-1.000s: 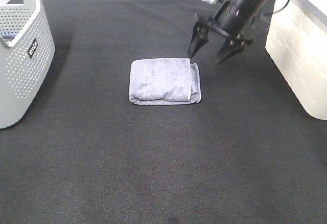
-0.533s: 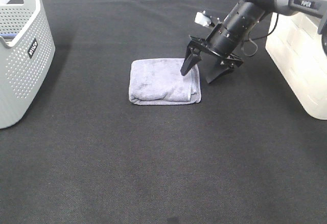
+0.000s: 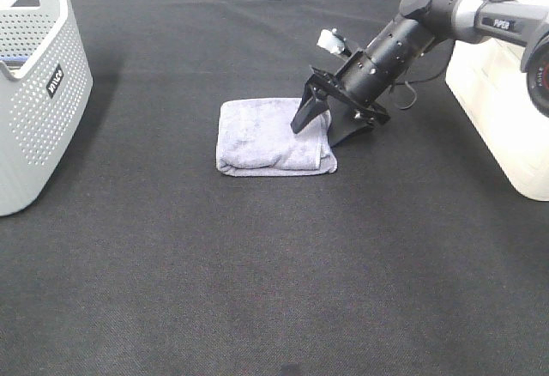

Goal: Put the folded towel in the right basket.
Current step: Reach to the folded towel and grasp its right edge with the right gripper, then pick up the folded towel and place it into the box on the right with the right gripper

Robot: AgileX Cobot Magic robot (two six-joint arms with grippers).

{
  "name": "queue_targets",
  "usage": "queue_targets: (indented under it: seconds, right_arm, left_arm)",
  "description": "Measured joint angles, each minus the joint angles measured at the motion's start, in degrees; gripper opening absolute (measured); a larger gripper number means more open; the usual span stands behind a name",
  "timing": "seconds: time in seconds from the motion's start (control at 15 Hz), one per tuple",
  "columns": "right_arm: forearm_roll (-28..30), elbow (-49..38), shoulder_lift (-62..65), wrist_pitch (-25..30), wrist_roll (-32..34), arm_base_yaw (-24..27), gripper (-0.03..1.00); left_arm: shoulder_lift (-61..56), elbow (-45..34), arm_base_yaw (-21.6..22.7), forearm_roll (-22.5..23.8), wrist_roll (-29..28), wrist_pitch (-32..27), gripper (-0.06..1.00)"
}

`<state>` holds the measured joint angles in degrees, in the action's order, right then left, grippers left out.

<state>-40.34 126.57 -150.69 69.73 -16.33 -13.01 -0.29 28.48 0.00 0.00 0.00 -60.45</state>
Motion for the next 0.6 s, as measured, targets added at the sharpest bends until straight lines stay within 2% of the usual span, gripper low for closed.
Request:
queue_targets:
  seconds: [0.13,0.2,0.33,0.4,0.6]
  right_arm:
    - [0.0,0.0,-0.57,0.0,-0.4,-0.17,0.41]
    - [0.0,0.0,-0.57,0.0,-0.4,-0.17,0.41]
    - [0.0,0.0,-0.74,-0.11,-0.63,-0.17,0.13]
    - [-0.11,0.0,-0.74,-0.11,-1.6,-0.17,0.08]
    - [-0.11,0.0,0.06,-0.06,-3.44,-0.17,0.08]
  left_arm:
    - [0.0,0.0,0.0,0.0,0.0,0.0,0.97]
    - [0.0,0.0,0.0,0.0,0.0,0.0,0.97]
    - [0.0,0.0,0.0,0.0,0.0,0.0,0.97]
    - [0.0,0.0,0.0,0.0,0.0,0.0,0.97]
    - [0.0,0.0,0.0,0.0,0.0,0.0,0.97]
